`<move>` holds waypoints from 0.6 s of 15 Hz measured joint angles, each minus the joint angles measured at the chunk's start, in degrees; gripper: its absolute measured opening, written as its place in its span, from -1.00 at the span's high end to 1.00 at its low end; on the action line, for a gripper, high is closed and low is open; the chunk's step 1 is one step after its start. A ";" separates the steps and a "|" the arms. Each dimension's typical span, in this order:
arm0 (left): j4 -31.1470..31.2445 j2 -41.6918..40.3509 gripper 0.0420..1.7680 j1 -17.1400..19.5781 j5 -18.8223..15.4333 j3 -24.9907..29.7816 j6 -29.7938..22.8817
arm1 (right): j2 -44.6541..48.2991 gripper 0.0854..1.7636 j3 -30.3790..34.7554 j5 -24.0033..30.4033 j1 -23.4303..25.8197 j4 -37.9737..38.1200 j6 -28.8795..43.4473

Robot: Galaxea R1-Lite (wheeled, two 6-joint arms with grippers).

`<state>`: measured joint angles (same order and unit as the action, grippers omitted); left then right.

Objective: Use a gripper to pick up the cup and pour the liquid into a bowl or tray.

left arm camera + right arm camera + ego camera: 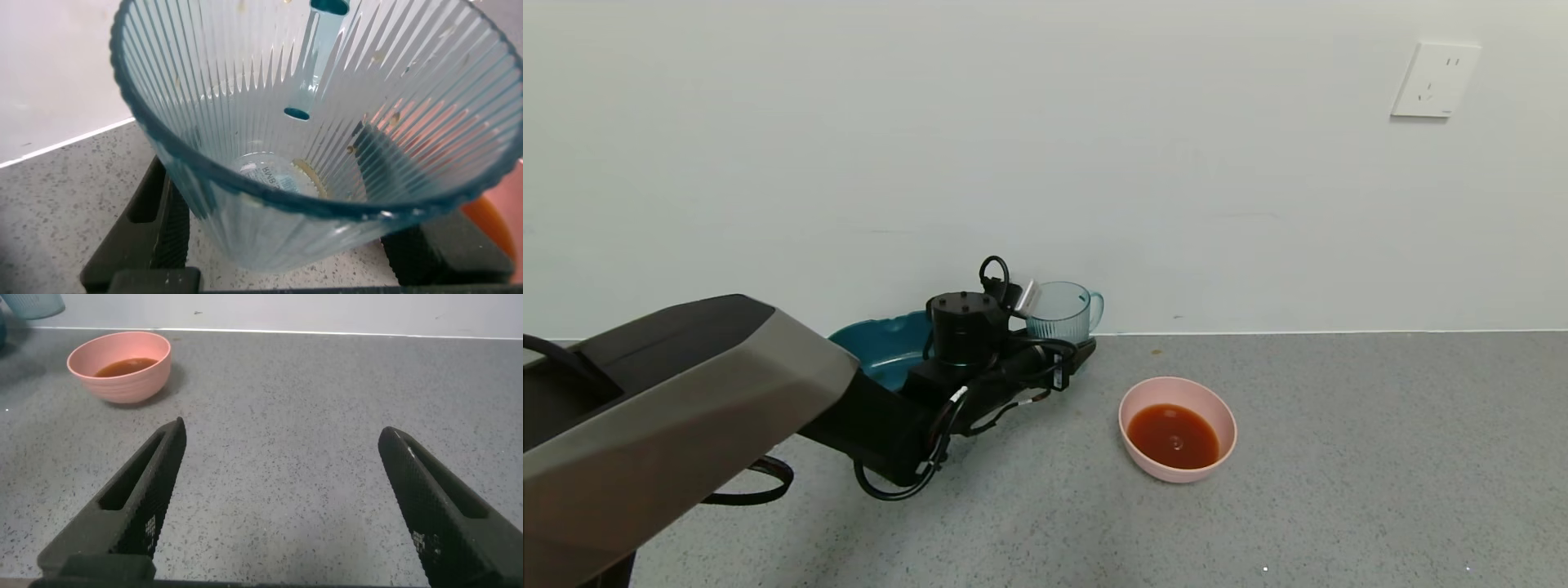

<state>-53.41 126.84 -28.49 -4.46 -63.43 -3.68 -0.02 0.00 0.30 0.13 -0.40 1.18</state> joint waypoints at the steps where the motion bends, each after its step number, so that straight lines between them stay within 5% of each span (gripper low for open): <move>1: -0.11 1.13 -0.45 0.07 0.06 -0.82 -0.04 | 0.00 -0.94 0.00 0.00 0.00 -0.01 0.00; 9: 0.49 8.79 -0.45 0.77 3.62 -8.46 -2.62 | 0.00 -0.94 0.00 0.00 0.00 0.00 0.00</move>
<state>-52.92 135.63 -27.72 -0.84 -71.89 -6.30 -0.02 0.00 0.30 0.13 -0.40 1.18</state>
